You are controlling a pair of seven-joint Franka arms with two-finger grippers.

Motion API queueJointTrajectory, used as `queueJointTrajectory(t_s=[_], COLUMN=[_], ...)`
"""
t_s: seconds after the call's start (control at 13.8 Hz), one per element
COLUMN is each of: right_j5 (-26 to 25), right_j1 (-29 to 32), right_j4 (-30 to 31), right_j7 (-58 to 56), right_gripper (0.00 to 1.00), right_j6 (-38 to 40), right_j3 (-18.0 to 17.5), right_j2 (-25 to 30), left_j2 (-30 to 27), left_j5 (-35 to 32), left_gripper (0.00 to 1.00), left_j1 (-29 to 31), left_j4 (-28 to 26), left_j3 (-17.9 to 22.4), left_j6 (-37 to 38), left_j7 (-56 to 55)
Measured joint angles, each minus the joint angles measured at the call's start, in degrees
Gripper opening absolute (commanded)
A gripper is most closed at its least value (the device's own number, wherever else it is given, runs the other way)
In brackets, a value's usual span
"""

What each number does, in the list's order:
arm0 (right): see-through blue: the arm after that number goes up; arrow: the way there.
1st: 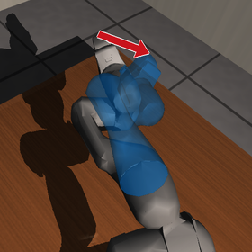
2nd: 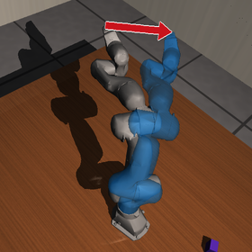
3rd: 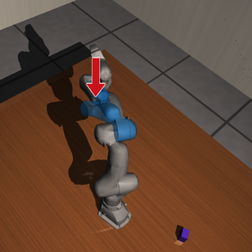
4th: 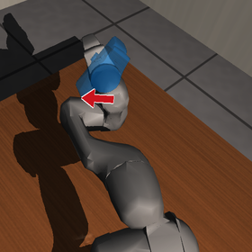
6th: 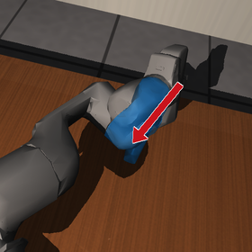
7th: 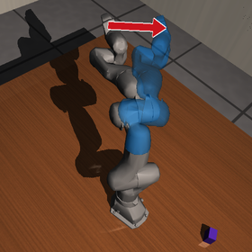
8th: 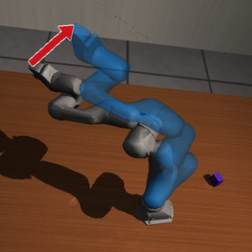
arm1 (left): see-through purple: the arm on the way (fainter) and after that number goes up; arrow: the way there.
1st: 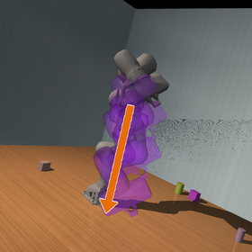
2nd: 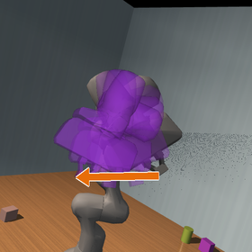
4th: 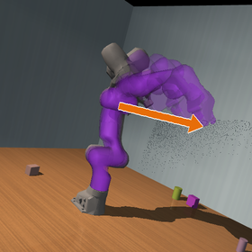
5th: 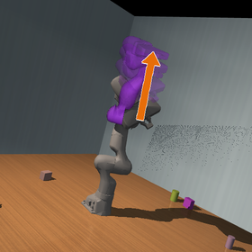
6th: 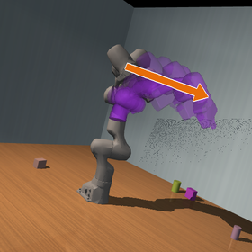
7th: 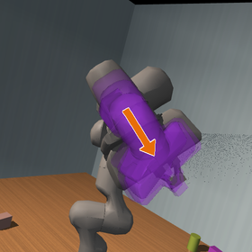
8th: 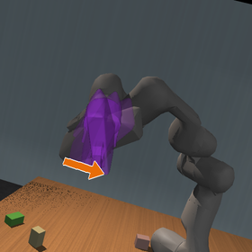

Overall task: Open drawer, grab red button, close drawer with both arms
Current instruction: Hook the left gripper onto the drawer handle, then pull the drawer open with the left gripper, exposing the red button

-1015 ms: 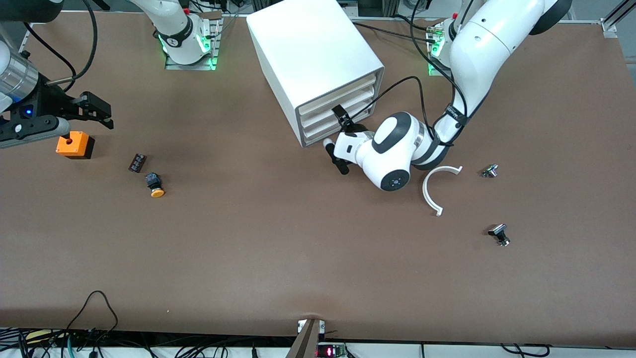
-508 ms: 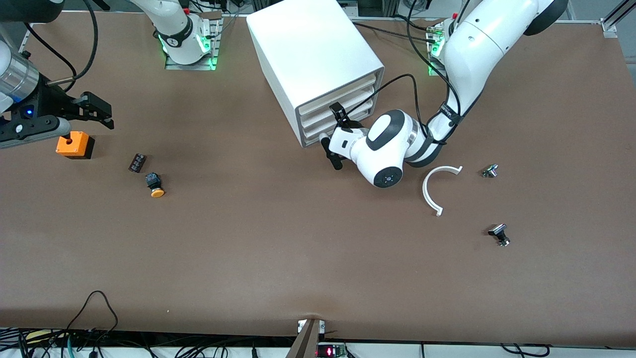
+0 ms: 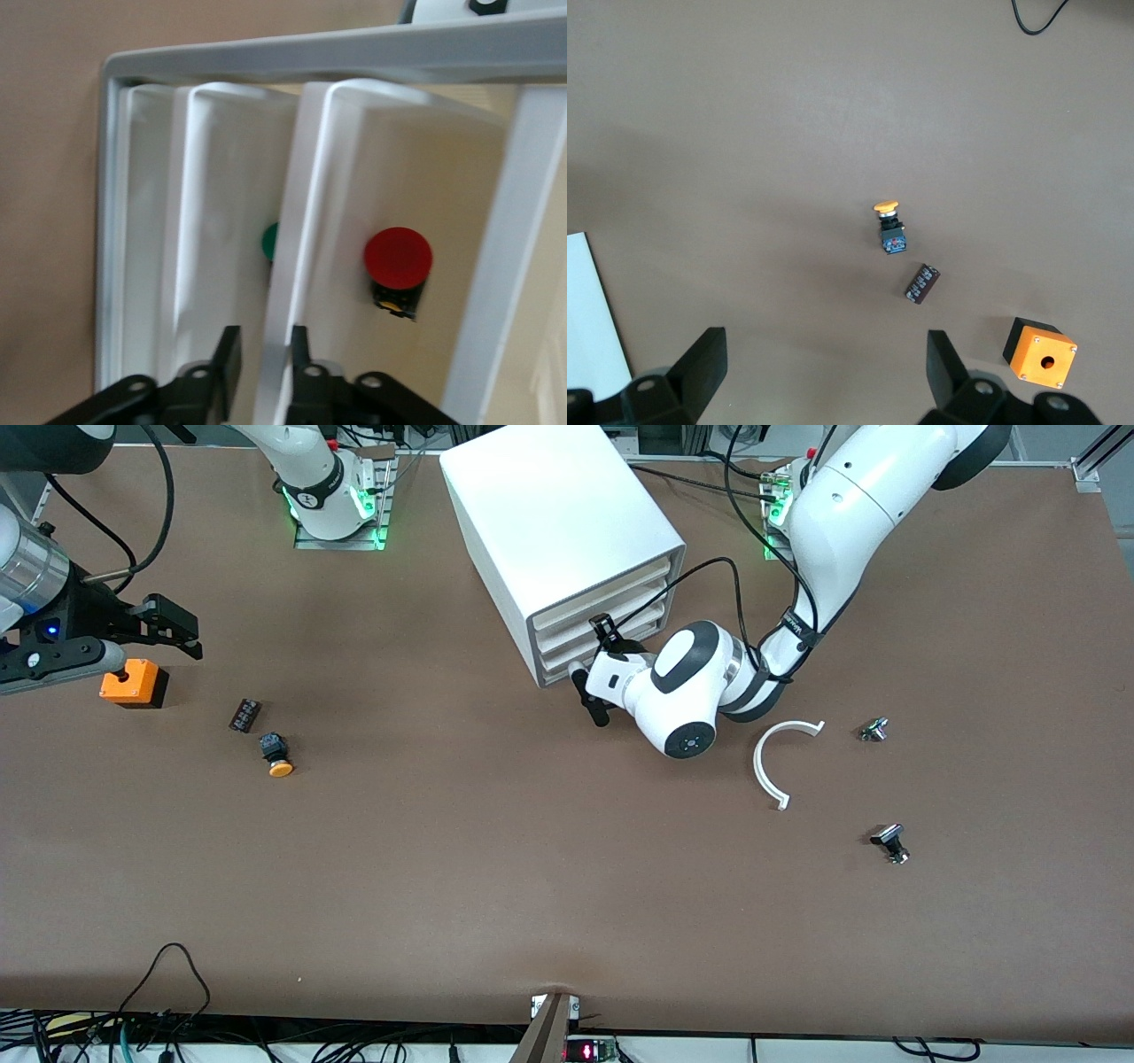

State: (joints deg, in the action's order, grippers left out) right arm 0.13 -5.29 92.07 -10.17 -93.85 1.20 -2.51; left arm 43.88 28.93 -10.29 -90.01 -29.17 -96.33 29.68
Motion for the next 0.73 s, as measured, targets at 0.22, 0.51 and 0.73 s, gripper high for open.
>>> queueJointTrajectory(t_s=[0.22,0.51,0.73], right_j5=[0.0,0.0,0.0], right_j1=[0.01,0.04,0.05], right_j4=[-0.01,-0.03,-0.03], right_j7=[0.0,0.0,0.0], right_gripper=[1.0,1.0,1.0], right_j6=[-0.18,-0.27,-0.28], right_j3=[0.1,0.13,0.14], right_j2=[0.0,0.0,-0.01], left_j2=[-0.08,-0.1,-0.1], left_j5=[0.07,0.13,0.12], left_gripper=[0.17,0.14,0.12], left_j1=[0.01,0.72,2.45], left_j4=[0.01,0.18,0.5], left_j3=[-0.05,-0.02,0.27], left_j6=[0.15,0.33,0.58], left_j7=[0.03,0.89,2.12])
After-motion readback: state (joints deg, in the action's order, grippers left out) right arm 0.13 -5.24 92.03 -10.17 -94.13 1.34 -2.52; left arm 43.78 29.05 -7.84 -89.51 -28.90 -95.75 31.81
